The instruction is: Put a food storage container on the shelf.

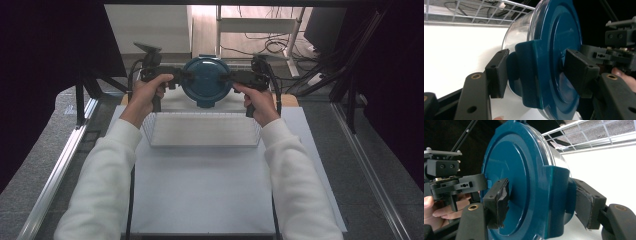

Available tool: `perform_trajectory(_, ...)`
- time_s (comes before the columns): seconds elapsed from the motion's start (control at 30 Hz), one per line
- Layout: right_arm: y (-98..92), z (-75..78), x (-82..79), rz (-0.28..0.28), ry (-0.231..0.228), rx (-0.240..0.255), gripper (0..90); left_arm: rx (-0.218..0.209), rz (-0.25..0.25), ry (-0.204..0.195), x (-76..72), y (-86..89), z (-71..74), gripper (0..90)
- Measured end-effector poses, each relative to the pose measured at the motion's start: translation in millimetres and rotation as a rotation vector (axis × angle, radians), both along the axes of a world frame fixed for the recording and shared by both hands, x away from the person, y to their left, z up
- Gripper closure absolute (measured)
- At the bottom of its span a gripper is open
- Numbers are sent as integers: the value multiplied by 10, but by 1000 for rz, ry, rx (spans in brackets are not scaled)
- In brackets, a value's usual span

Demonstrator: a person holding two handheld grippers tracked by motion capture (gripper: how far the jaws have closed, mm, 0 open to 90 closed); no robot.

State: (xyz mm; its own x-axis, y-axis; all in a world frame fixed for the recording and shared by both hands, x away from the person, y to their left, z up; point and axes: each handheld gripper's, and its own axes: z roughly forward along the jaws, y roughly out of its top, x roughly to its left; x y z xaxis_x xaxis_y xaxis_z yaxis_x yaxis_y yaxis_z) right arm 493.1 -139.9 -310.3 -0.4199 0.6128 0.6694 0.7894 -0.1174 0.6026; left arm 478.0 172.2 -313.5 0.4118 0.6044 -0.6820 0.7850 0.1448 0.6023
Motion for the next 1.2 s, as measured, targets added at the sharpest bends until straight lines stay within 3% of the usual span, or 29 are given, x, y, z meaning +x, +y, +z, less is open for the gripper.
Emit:
perform_trajectory(0.3,14,-52,92,-19,48,11,323,-67,29,49,142,35,-114,383)
perform_trajectory(0.47,10,-107,151,-26,71,29,316,-70,28,71,187,37,-160,358)
perform_trajectory(0.63,24,-127,174,-39,72,30,311,-102,33,90,230,54,-226,352)
perform_trajectory(0.83,27,-124,170,-45,73,32,300,-106,44,65,234,38,-244,346)
perform_trajectory(0.93,58,-119,148,-35,46,6,238,-50,72,10,207,-6,-216,303)
perform_trajectory(0.97,74,-115,136,-41,32,-6,193,-16,92,-17,186,-24,-195,261)
perform_trajectory(1.03,98,-86,95,-57,9,-14,124,-20,98,-38,160,-15,-178,176)
perform_trajectory(1.1,106,-41,38,-72,-26,-39,72,13,116,-69,112,-9,-146,137)
perform_trajectory(1.2,119,38,-87,-81,-105,-131,38,63,121,-130,-35,11,-73,129)
